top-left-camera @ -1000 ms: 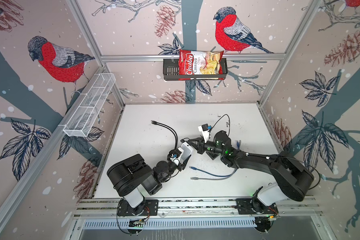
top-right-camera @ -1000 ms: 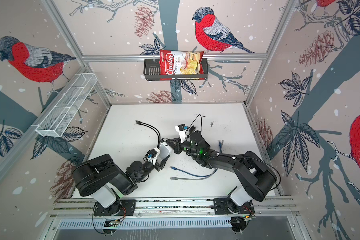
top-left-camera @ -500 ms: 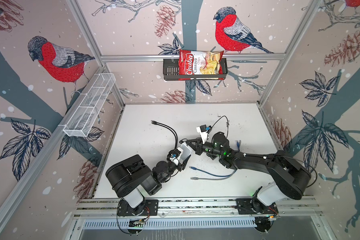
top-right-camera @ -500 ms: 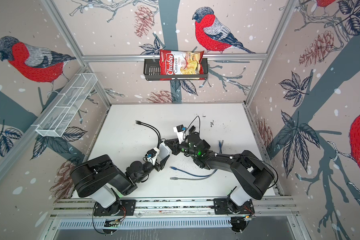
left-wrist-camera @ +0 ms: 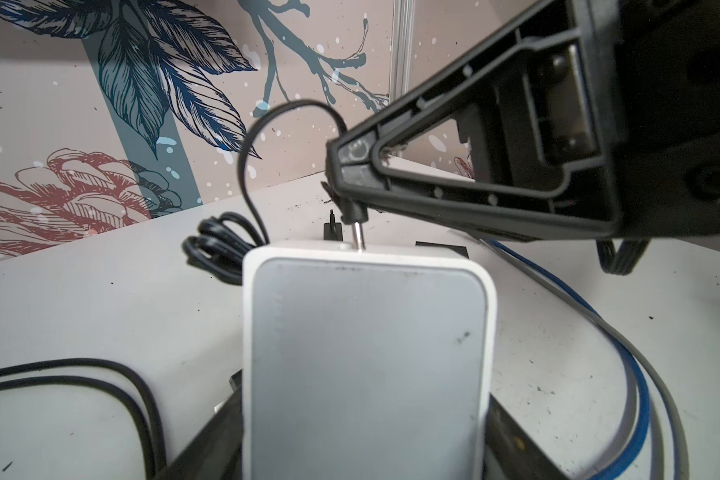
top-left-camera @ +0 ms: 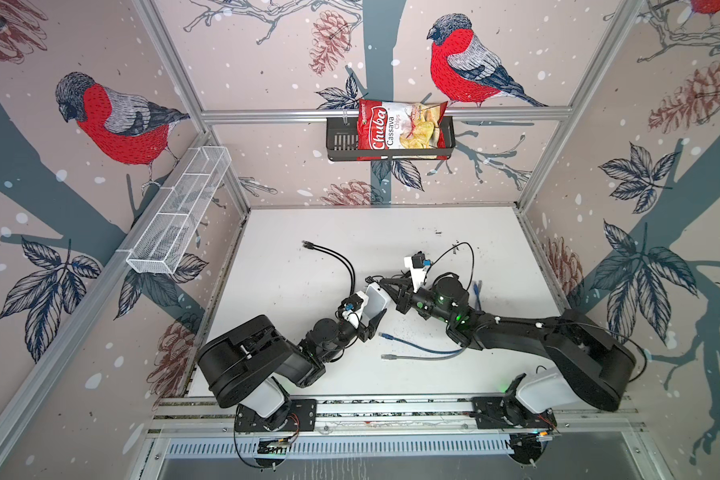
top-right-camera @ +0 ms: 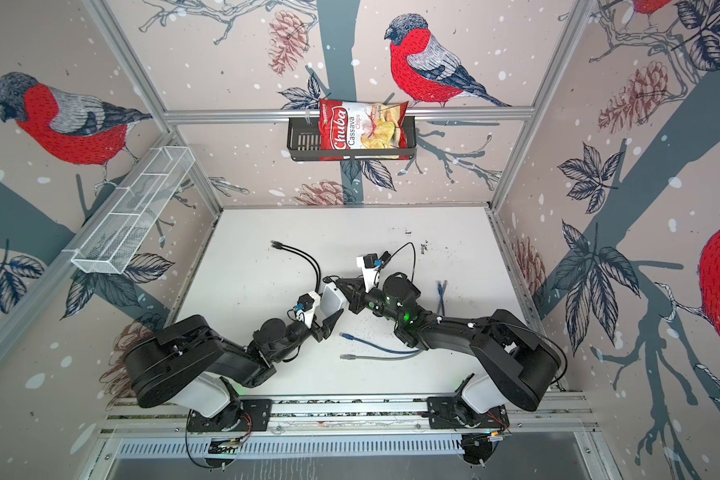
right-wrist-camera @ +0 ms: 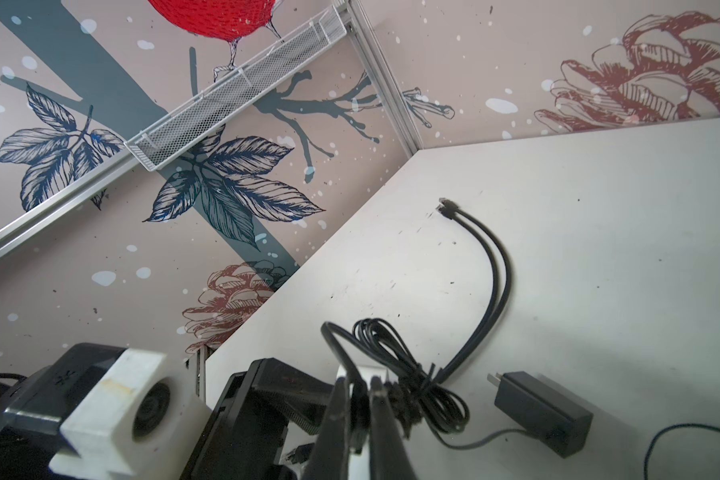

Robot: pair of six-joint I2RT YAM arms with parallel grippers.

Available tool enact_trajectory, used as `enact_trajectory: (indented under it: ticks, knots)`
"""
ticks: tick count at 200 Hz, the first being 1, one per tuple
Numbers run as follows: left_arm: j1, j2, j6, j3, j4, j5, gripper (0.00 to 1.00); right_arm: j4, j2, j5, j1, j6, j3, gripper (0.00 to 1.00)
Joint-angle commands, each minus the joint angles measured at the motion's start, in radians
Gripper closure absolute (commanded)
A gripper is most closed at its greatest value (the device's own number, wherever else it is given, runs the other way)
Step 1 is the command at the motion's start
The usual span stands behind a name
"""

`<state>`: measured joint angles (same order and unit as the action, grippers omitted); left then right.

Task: Insert the plug into the switch port
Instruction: 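Align the adapter's barrel plug with the router's back port using the right gripper, then lower the barrel plug tip into the router's top port with the right gripper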

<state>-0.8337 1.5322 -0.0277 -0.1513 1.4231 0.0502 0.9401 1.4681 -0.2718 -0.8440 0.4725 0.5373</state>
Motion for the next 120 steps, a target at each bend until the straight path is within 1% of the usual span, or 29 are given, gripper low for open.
enact_trajectory:
  ticks: [1,40,66,94,120]
  knots:
    - [-0.001,-0.021,-0.022,-0.023,0.055,0.011,0.62,-0.024,-0.006,-0.029,-0.01,-0.008,-0.014,0.99]
    - [0.0,-0.041,-0.02,-0.024,0.021,0.021,0.62,-0.065,-0.002,-0.023,-0.031,-0.044,0.008,1.0]
    - [0.0,-0.055,-0.012,-0.028,0.002,0.023,0.63,-0.098,-0.003,0.011,-0.043,-0.067,0.006,1.0]
    - [-0.001,-0.055,-0.002,-0.013,0.021,0.026,0.63,-0.145,-0.009,0.068,-0.041,-0.098,0.021,1.0]
    - [-0.001,-0.047,0.001,0.007,0.055,0.021,0.64,-0.14,0.0,0.069,-0.028,-0.101,0.034,1.0]
